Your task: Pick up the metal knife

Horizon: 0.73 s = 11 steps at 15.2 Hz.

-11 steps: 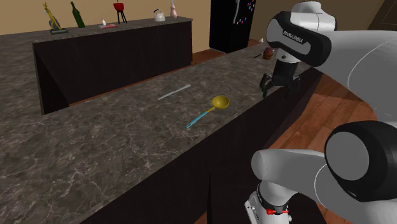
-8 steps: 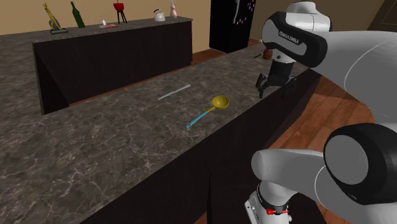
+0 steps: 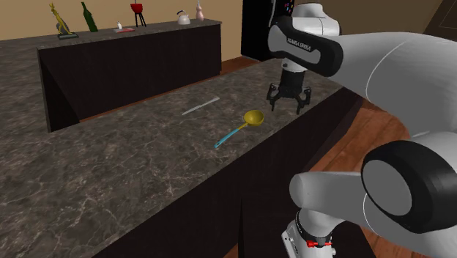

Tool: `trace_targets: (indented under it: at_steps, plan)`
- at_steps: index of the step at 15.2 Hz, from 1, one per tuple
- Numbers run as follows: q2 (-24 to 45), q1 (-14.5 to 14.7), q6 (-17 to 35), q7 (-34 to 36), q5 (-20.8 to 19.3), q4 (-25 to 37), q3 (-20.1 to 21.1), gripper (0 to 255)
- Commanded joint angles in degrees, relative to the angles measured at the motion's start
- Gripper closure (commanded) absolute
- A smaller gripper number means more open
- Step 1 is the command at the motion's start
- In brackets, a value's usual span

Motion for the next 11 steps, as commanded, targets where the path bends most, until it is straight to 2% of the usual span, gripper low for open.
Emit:
trace_targets:
  at_steps: [1,6,11]
  plan:
    - [2.32,0.0,1.43,4.65,1.76,1.44,3.25,0]
    - [8.58,-0.56,4.4,15.59,4.46,6.18,10.91,0]
    - [17.04,-1.96,7.29,27.03,4.54,12.98,18.62,0]
